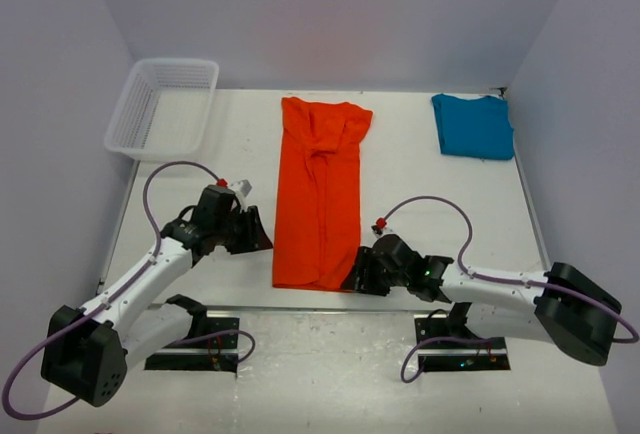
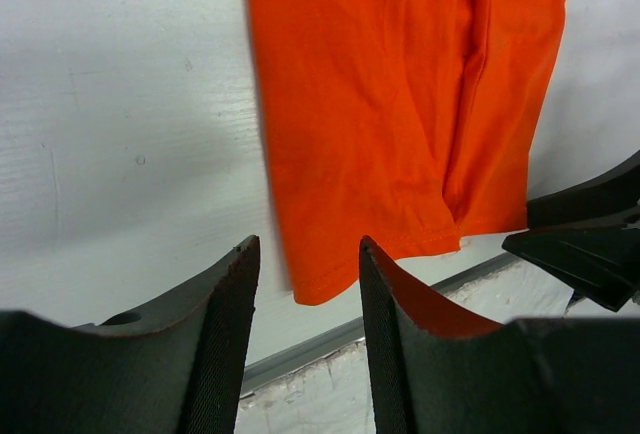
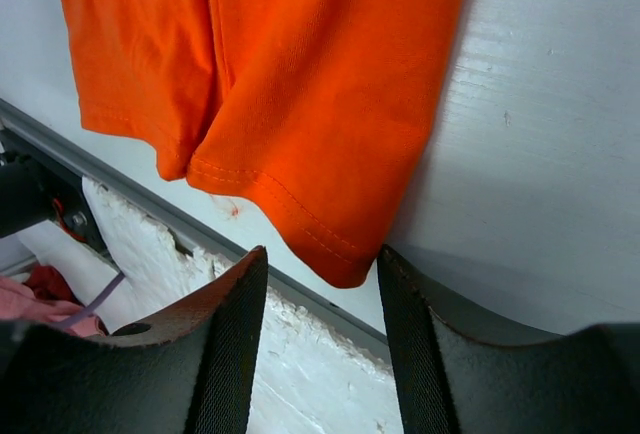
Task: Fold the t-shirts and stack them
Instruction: Grab the bottom of the folded rectangular tshirt with both arms
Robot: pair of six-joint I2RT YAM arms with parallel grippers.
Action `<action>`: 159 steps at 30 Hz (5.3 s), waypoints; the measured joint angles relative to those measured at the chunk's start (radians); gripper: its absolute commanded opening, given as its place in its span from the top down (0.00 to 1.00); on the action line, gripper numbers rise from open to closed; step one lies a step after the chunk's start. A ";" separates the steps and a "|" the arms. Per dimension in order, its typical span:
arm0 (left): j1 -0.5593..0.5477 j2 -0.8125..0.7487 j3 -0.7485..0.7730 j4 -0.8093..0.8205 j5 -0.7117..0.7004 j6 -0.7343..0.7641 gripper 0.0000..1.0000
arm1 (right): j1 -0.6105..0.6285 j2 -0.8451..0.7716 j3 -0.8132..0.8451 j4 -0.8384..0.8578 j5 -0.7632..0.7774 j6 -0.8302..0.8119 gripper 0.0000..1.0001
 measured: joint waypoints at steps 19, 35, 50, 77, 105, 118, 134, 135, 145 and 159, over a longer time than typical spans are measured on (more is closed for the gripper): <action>-0.014 -0.026 -0.025 -0.005 0.018 -0.045 0.52 | 0.014 0.146 0.002 0.172 0.021 0.073 0.80; -0.108 0.005 -0.034 -0.005 0.027 -0.103 0.52 | 0.023 0.126 0.010 0.097 0.045 0.077 0.98; -0.133 -0.043 -0.035 -0.014 0.027 -0.124 0.51 | 0.032 0.057 0.020 0.024 0.079 0.085 0.55; -0.159 -0.053 -0.053 -0.048 0.023 -0.131 0.50 | 0.033 0.037 -0.011 -0.013 0.123 0.147 1.00; -0.177 0.097 -0.180 0.145 0.087 -0.185 0.47 | 0.033 0.030 -0.019 0.000 0.121 0.145 1.00; -0.182 0.122 -0.205 0.226 0.100 -0.200 0.64 | 0.033 0.028 -0.019 -0.002 0.122 0.143 1.00; -0.189 0.057 -0.274 0.258 0.105 -0.226 1.00 | 0.034 0.027 -0.014 -0.018 0.124 0.144 1.00; -0.191 0.037 -0.279 0.247 0.102 -0.227 1.00 | 0.036 0.025 -0.010 -0.030 0.126 0.144 1.00; -0.211 -0.163 -0.279 0.081 0.087 -0.257 1.00 | 0.180 0.053 0.103 -0.262 0.222 0.204 1.00; -0.228 -0.231 -0.220 -0.047 0.090 -0.277 1.00 | 0.319 0.035 0.244 -0.565 0.335 0.288 1.00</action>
